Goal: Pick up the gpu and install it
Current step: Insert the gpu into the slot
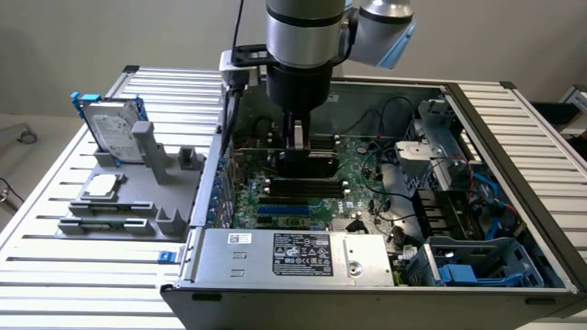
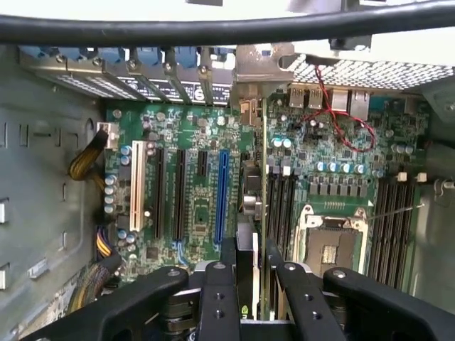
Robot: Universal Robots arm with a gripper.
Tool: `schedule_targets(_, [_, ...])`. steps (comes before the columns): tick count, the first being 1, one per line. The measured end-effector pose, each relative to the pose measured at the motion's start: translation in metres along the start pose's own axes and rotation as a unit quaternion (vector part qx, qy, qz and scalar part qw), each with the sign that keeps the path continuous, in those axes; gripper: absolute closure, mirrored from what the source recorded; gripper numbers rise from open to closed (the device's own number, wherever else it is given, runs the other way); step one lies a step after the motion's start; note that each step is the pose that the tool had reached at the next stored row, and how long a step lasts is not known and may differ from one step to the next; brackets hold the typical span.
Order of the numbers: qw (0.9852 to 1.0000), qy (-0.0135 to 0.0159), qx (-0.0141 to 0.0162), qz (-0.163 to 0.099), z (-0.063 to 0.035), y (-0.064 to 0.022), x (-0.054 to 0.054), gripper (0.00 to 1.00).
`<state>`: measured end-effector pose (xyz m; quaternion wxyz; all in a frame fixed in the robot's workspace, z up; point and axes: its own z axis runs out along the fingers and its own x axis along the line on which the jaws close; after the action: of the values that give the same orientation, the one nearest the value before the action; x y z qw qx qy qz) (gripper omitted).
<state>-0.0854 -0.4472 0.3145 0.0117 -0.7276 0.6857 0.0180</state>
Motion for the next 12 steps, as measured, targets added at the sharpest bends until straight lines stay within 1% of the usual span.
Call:
schedule_targets(6, [1.0000,-0.0004,0.0004,0.000,0.0016,0.0025,0.0086,0.74])
schedule_targets(12, [1.0000,-0.0003,0.0005,0.001,0.0031,0.0022,0.0093,0.74])
